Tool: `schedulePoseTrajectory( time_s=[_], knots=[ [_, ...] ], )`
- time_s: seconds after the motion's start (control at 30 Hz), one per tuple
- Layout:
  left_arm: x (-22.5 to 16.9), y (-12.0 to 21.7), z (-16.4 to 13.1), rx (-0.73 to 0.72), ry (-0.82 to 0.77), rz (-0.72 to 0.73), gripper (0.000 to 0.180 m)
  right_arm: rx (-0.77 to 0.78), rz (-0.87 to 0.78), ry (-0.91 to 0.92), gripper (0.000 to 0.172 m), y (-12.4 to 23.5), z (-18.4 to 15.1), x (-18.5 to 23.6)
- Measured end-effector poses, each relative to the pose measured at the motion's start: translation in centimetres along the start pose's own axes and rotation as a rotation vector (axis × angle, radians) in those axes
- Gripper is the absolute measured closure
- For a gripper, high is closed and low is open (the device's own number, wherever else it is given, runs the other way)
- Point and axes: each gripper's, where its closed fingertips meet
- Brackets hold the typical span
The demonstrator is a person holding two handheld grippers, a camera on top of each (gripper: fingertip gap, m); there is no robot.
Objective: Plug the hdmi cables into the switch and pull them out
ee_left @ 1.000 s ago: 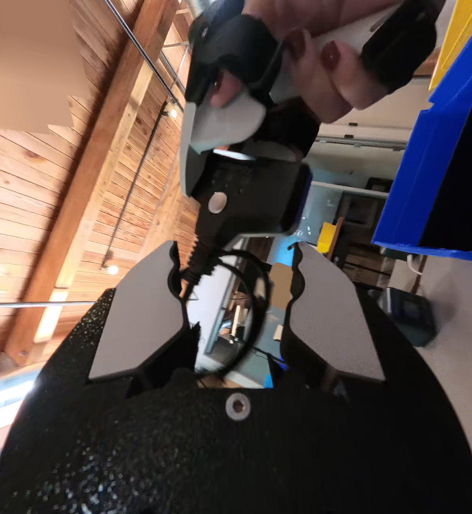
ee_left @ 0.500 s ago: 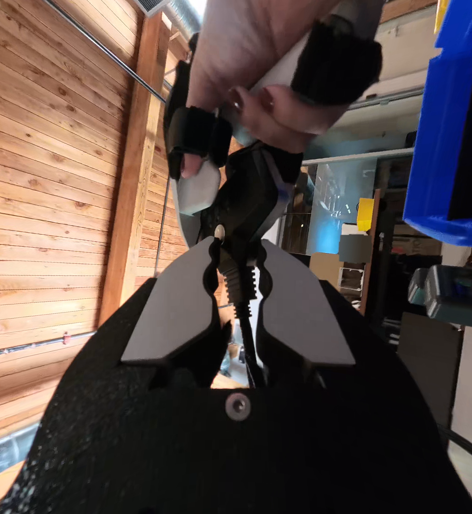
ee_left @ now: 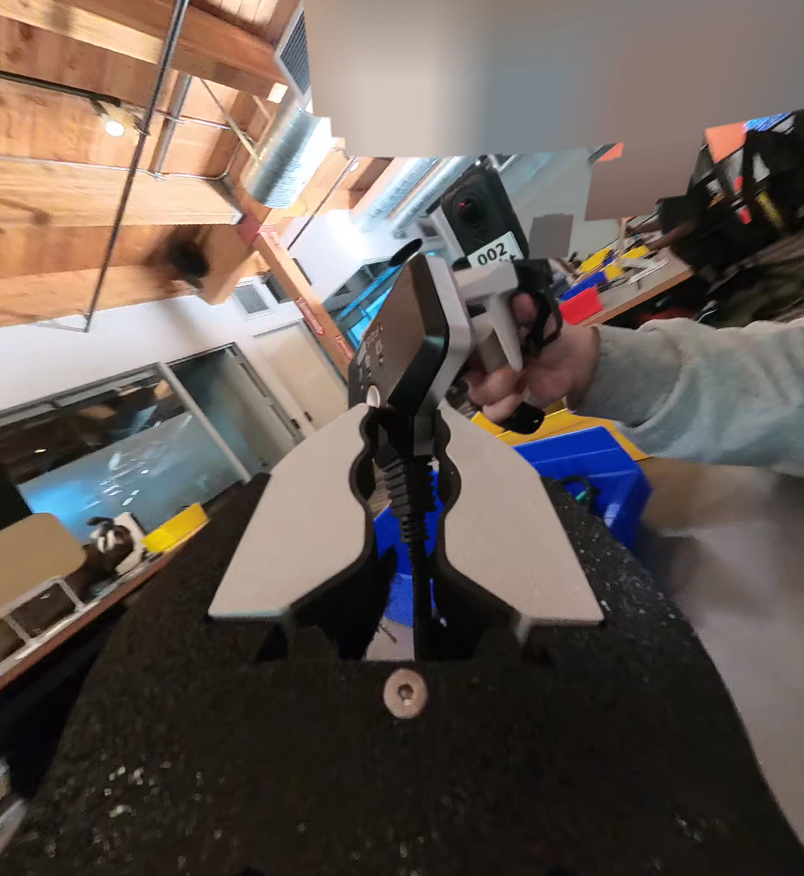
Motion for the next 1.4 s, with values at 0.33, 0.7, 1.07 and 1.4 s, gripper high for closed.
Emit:
schedulePoseTrajectory(
  time_s=[0.33,0.7,1.07,1.4],
  knots=[
    [-2.8,0.8,0.3,-0.024,0.159,-0.237,0.158,0.295,0.036,0.31,0.121,-1.6,-3.8,2.4],
    [-3.8,1.1,0.4,-0.016,0.231,-0.325,0.159,0.403,0.174,0.337,0.148,-0.9,-5.7,4.2],
    [-3.7,0.1,-0.2,0.201,-0.067,-0.243,0.14,0.416,0.181,0.449,0.153,-1.9,-6.3,4.6],
    [-4.3,0.0,0.2,0.219,-0.12,-0.275,0.158,0.434,0.178,0.509,0.153,-2.0,-6.7,4.8]
  ],
)
Point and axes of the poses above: each gripper's, where its closed fingertips meet, y back along the fingers, z out of its top, x = y × z across the jaws, and after that the axes turned 5 degrees about z, right-handed
